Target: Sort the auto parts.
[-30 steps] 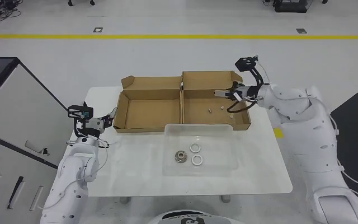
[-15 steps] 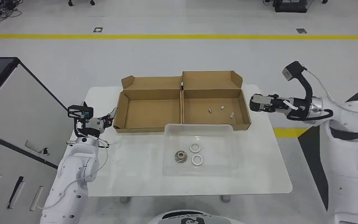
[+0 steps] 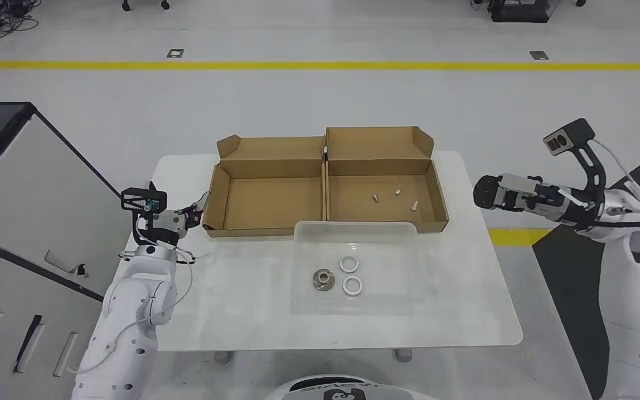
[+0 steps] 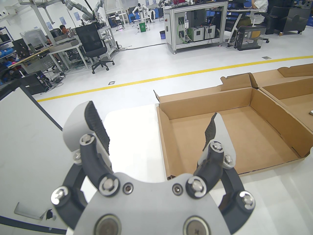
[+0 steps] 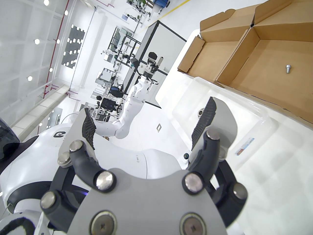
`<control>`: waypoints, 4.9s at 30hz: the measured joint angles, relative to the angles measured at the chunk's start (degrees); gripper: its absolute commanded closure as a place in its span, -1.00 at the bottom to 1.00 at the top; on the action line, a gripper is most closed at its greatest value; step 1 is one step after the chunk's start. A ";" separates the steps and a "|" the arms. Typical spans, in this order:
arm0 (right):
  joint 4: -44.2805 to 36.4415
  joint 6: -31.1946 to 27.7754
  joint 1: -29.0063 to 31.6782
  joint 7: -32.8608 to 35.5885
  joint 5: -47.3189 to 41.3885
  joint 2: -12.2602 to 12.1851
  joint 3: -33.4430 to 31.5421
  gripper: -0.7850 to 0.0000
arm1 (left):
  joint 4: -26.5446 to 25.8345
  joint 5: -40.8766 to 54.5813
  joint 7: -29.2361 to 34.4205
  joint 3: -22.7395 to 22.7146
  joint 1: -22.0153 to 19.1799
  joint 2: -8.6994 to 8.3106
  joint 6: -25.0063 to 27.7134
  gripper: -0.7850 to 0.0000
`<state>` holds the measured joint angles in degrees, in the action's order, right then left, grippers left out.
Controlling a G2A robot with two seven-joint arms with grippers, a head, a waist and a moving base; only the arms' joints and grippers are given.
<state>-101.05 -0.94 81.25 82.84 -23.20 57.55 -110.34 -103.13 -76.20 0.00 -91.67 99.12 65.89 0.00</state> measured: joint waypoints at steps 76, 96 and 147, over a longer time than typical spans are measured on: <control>0.00 -0.01 0.00 0.00 0.00 0.00 0.00 -1.00 | 5.04 26.23 80.39 60.00 -53.31 7.96 23.84 -1.00; 0.00 -0.01 0.00 0.00 0.00 0.00 0.00 -1.00 | 14.87 28.00 78.56 67.39 -57.80 12.31 21.70 -1.00; 0.00 -0.01 0.00 0.00 0.00 0.00 0.00 -1.00 | 30.42 26.41 78.01 77.36 -63.58 19.41 24.63 0.34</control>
<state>-101.05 -0.94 81.25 82.83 -23.20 57.55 -110.34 -72.71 -49.79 78.01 -14.32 35.54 85.30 24.63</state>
